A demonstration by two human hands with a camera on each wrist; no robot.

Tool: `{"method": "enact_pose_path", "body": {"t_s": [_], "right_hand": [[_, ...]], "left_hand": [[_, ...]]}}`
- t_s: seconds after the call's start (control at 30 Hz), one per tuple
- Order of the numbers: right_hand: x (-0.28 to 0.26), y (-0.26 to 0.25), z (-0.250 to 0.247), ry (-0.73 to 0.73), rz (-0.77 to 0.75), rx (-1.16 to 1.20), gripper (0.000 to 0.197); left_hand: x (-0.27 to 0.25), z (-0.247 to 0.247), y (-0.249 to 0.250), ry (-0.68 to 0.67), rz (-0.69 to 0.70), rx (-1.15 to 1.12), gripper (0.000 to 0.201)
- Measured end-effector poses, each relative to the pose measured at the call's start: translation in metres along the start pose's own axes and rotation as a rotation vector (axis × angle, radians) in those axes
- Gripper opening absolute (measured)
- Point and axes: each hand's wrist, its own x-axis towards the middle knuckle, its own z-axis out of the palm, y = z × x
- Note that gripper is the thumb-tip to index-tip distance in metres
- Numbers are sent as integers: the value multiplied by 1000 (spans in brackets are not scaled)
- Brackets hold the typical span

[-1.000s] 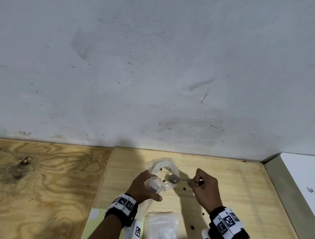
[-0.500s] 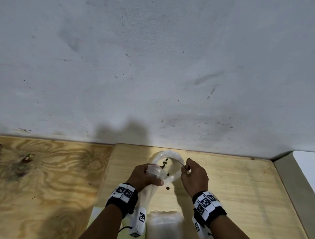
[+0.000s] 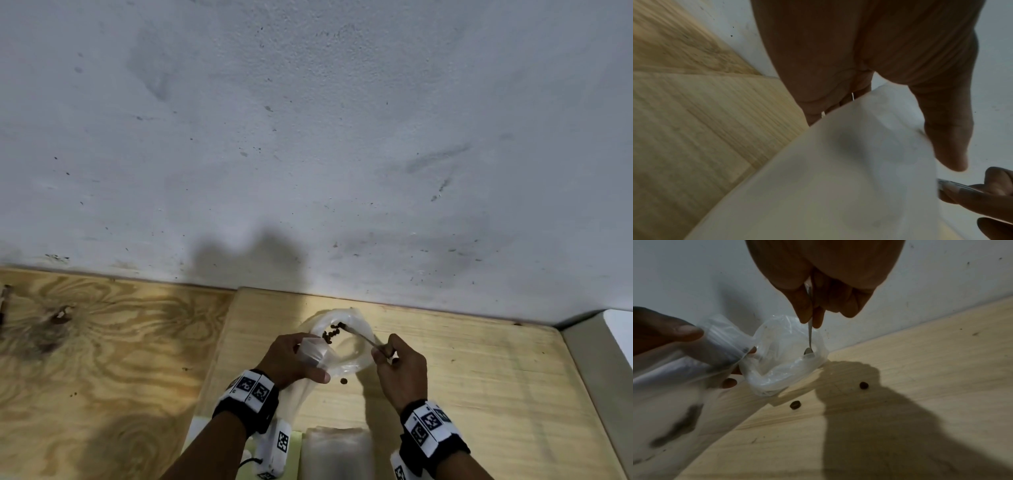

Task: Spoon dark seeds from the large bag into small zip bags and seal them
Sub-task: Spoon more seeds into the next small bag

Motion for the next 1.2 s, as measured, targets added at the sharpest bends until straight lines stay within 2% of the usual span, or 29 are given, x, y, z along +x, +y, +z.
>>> {"method": "enact_pose_path", "body": {"t_s": [0.27, 0.47, 0.6, 0.7, 0.9, 1.07, 1.2], "right_hand": [[-9, 2, -1, 31, 42, 77, 38], [-28, 0, 7, -2, 96, 121, 39], [-36, -2, 3, 65, 155, 178, 41], [-38, -4, -2, 117, 139, 183, 40], [-44, -9, 0, 85, 135, 187, 39], [-41, -17, 6, 89, 239, 288, 41], [-32, -10, 18, 82, 420, 374, 38]], "left_hand": [[-2, -1, -1, 2, 13, -21, 80], [-1, 2, -2, -1, 15, -24, 77], [-1, 2, -2, 0, 25, -6, 79], [-1, 0, -2, 6, 29, 10, 78], [-6, 2, -2, -1, 33, 15, 72], [-8, 7, -1, -25, 42, 15, 76], [-9, 9, 0, -52, 53, 32, 70]]}}
